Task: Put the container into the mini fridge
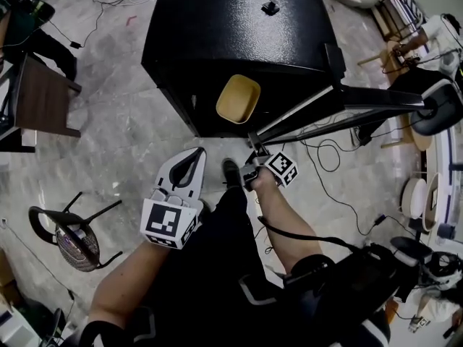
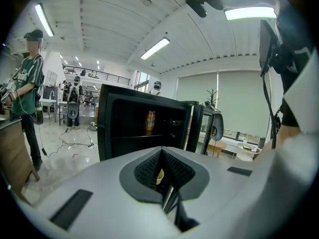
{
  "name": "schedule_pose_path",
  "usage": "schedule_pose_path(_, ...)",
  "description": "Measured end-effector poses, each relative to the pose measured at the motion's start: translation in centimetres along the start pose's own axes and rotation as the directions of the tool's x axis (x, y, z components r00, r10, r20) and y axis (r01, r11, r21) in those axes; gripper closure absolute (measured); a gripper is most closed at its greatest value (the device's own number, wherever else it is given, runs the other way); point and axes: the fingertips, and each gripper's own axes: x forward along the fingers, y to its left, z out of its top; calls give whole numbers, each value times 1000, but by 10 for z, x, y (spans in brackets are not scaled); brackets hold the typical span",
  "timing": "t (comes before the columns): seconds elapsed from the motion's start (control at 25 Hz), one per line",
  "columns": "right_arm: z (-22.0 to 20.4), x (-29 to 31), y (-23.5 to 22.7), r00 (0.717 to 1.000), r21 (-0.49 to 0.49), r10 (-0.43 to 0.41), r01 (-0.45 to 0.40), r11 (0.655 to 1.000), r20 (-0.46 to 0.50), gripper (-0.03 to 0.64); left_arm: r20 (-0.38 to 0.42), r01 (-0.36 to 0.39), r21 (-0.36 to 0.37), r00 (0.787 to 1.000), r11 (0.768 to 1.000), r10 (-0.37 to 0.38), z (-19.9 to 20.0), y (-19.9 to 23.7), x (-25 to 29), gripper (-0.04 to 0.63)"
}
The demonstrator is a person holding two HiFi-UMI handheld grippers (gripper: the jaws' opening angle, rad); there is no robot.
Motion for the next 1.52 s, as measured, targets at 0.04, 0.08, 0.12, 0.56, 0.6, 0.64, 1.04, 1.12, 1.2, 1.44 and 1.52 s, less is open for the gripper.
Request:
schedule_pose_path(0.04, -2, -4, -4, 1000, 0, -20, 20, 1000, -1, 289, 3, 7, 4, 1000, 1000, -7, 1, -3, -1, 586)
schedule_pose_path(0.08, -3, -8, -9, 999, -1, -42, 42, 999, 0, 394, 6, 12, 6, 1000, 1000, -12, 1, -5, -2, 586)
schedule_pose_path(0.12, -4, -11, -12, 998, -4, -61, 61, 998, 0, 502, 12, 18, 6, 1000, 1000, -18, 3, -7, -3, 586)
schedule_pose_path(0.56, -11, 11, 0, 997, -43, -49, 47, 998, -51, 598, 41, -2, 35, 999, 999, 1, 20, -5, -14, 586)
schedule_pose_path(0.6, -12, 14, 2, 997, -47, -47, 44, 998, -57, 599, 40, -10, 37, 999, 999, 8, 20, -3, -14, 586)
schedule_pose_path(0.64, -13, 18, 4, 997, -51, -43, 40, 998, -64, 598, 39, -18, 39, 999, 999, 16, 20, -1, -13, 586)
schedule_pose_path(1.04, -15, 50, 20, 992, -75, -23, 14, 997, -124, 600, 32, -85, 51, 996, 995, 83, 28, 14, -10, 586)
schedule_pose_path(1.12, -15, 57, 25, 991, -77, -14, 3, 997, -135, 600, 25, -99, 48, 995, 994, 98, 31, 18, -9, 586)
schedule_pose_path(1.2, -15, 65, 30, 990, -84, -12, 0, 996, -141, 600, 27, -104, 50, 994, 993, 102, 32, 24, -7, 586)
schedule_pose_path(1.44, -12, 83, 36, 987, -97, -14, -1, 995, -157, 600, 31, -129, 57, 991, 990, 128, 34, 31, -2, 586)
schedule_pose_path(1.52, -11, 89, 38, 987, -98, -16, 0, 995, -159, 600, 28, -130, 59, 991, 990, 129, 31, 34, -1, 586)
